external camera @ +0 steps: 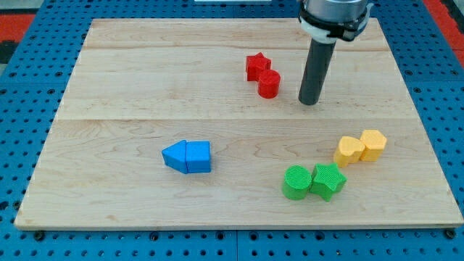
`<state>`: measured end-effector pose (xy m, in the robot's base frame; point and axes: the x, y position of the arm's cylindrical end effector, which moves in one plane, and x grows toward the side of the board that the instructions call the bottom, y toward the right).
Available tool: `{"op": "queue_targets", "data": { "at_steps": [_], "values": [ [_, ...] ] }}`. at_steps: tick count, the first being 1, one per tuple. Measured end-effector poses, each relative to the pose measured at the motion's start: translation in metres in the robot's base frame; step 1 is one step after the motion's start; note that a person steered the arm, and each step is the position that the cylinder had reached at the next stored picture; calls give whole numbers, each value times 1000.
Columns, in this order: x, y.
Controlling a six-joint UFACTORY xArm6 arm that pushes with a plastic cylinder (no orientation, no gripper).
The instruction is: Push the yellow hexagon closer to the red circle
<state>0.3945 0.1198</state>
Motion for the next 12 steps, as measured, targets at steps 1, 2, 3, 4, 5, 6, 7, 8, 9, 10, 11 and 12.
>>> {"op": "queue_targets", "data": {
  "at_steps": [1, 2, 3, 4, 5, 6, 7, 8, 9, 10, 11, 12],
  "values": [
    [-14, -28],
    [-14, -44],
    [-3, -8],
    [41, 89],
    [89, 152],
    [116, 185],
    [119, 87],
    [108, -8],
    [94, -8],
    [101, 50],
    [102, 79],
    [78, 88]
  ]
}}
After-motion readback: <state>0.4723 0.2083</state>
